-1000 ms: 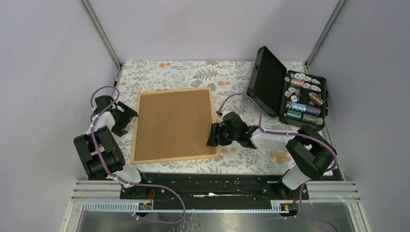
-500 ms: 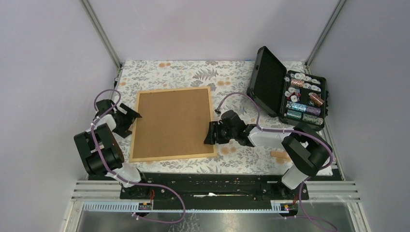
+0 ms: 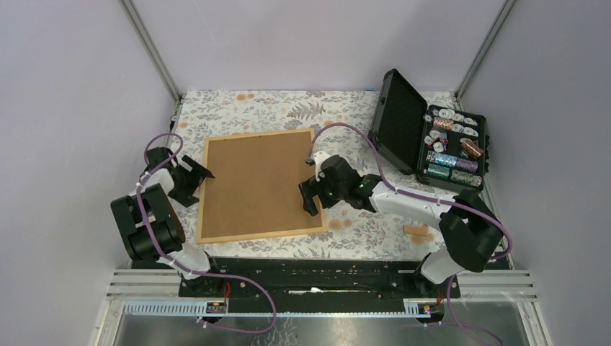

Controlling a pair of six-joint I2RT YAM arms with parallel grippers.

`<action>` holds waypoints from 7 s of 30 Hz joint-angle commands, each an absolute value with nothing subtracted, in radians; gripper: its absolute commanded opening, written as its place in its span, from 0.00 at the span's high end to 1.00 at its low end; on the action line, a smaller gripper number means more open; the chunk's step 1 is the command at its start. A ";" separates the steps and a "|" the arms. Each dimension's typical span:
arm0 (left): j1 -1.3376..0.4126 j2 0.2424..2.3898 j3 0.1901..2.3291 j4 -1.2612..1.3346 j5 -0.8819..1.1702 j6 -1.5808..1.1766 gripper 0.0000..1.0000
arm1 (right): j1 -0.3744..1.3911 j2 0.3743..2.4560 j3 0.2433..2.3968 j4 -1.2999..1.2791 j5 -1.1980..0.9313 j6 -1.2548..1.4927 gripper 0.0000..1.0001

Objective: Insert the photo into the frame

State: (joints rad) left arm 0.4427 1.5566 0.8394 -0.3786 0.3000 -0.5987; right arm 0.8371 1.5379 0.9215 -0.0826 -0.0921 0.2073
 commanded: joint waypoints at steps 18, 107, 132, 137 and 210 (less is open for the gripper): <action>0.054 1.838 1.380 0.009 0.376 -0.665 0.06 | 0.875 1.394 0.791 -0.089 0.088 0.719 0.05; 0.049 1.944 1.460 -0.013 0.397 -0.595 0.01 | 0.836 1.397 0.597 0.253 -0.331 0.897 0.23; 0.097 2.171 1.472 -0.444 0.381 -0.625 0.01 | 0.583 1.566 0.592 0.369 -0.318 0.839 0.19; 0.133 1.969 1.218 -0.436 0.391 -0.604 0.01 | 0.557 1.651 0.824 0.042 -0.321 0.610 0.19; 0.117 1.803 0.824 -0.281 0.592 -0.677 0.03 | 0.890 1.913 1.081 -0.143 0.040 0.710 0.47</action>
